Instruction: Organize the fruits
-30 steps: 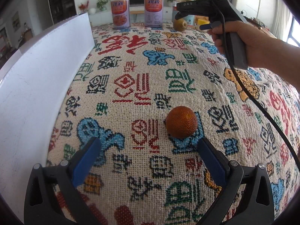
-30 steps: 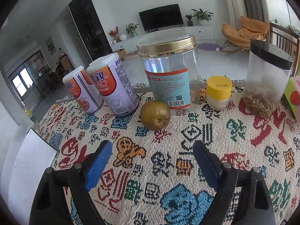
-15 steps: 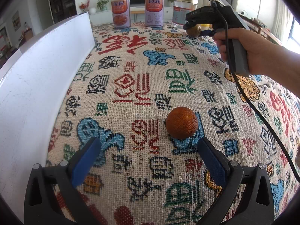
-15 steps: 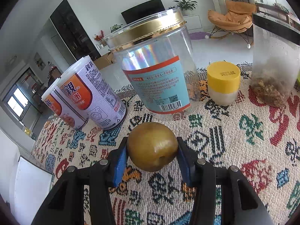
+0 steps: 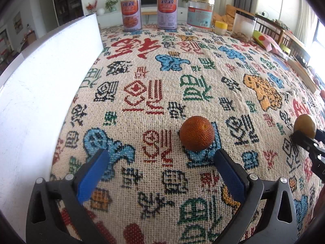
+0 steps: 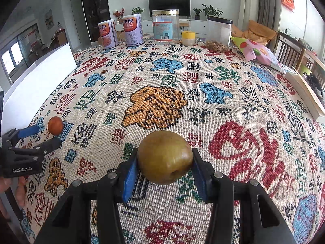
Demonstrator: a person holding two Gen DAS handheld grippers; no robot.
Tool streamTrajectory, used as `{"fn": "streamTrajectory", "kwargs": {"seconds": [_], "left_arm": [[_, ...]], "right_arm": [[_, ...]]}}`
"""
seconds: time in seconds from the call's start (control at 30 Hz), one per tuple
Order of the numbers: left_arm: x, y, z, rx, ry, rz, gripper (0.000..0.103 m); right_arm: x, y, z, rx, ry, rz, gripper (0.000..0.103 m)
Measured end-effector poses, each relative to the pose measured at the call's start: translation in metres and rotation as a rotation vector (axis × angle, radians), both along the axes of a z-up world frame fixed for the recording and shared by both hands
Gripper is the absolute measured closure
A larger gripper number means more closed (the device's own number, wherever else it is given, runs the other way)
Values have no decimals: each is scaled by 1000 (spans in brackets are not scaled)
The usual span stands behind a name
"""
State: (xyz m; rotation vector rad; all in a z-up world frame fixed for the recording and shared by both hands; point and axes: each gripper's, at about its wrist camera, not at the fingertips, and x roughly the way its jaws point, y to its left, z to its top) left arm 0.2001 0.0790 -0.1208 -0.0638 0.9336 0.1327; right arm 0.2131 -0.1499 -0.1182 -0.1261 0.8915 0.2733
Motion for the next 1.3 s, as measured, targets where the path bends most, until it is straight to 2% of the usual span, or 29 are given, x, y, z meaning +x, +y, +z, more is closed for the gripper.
{"fn": "streamTrajectory", "kwargs": {"seconds": [0.1, 0.13, 0.2, 0.27, 0.3, 0.33, 0.43, 1.3], "left_arm": [[0, 0, 0, 0, 0, 0, 0], [0, 0, 0, 0, 0, 0, 0], [0, 0, 0, 0, 0, 0, 0], [0, 0, 0, 0, 0, 0, 0], [0, 0, 0, 0, 0, 0, 0], [0, 0, 0, 0, 0, 0, 0], [0, 0, 0, 0, 1, 0, 0], [0, 0, 0, 0, 1, 0, 0]], "right_arm": [[-11, -4, -3, -45, -10, -13, 54], [-9, -3, -5, -52, 1, -22, 51], [-3, -6, -7, -69, 15, -51, 35], [5, -18, -10, -64, 49, -112, 1], [10, -25, -13, -33, 83, -134, 0], [9, -29, -11, -2, 78, -135, 0], [8, -22, -10, -50, 73, -131, 0], [8, -24, -12, -41, 76, -135, 0]]}}
